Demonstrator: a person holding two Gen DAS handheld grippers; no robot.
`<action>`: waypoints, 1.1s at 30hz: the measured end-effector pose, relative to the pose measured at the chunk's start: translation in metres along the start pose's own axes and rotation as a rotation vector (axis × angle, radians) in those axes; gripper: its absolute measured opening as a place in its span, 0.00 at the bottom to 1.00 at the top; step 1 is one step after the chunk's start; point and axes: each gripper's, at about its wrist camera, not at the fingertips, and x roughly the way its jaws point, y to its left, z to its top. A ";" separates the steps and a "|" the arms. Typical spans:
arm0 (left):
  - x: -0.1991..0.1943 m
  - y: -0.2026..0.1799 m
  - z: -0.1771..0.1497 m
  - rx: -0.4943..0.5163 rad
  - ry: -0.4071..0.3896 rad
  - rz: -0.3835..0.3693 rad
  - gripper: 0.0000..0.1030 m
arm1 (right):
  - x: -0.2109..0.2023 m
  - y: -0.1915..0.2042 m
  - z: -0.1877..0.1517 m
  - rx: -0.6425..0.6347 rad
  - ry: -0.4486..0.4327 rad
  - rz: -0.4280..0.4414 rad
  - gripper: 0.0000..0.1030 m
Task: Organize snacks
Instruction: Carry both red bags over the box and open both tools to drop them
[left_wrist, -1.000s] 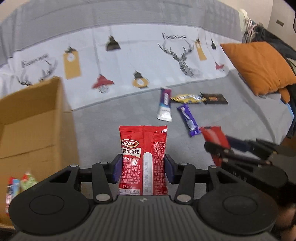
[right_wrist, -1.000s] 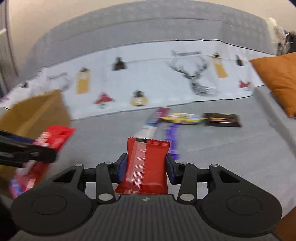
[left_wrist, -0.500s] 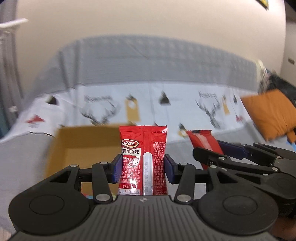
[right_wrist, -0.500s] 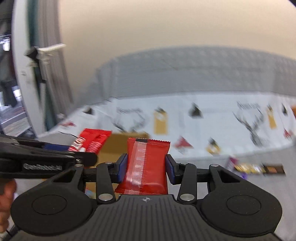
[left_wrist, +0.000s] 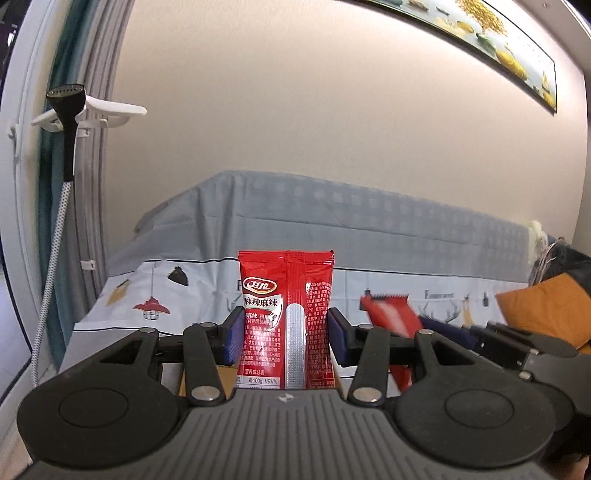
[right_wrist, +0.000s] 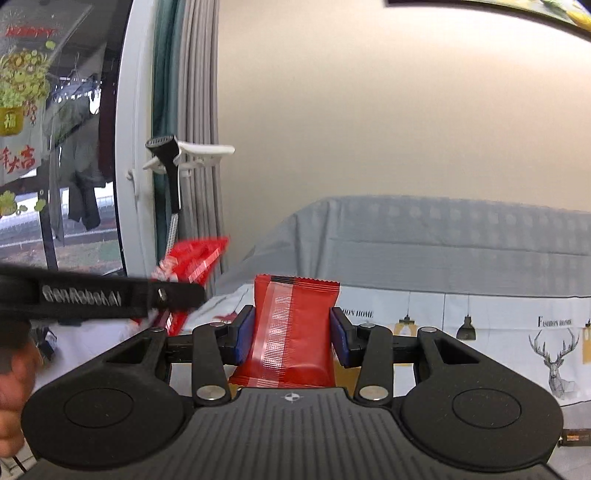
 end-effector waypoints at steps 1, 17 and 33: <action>0.003 0.001 -0.005 0.007 0.004 0.010 0.50 | 0.007 0.000 -0.008 0.004 0.020 0.002 0.44; 0.140 0.061 -0.112 -0.034 0.364 0.129 0.50 | 0.121 -0.018 -0.112 0.036 0.322 0.014 0.44; 0.163 0.057 -0.146 0.034 0.441 0.255 0.88 | 0.144 -0.031 -0.151 0.105 0.418 0.090 0.84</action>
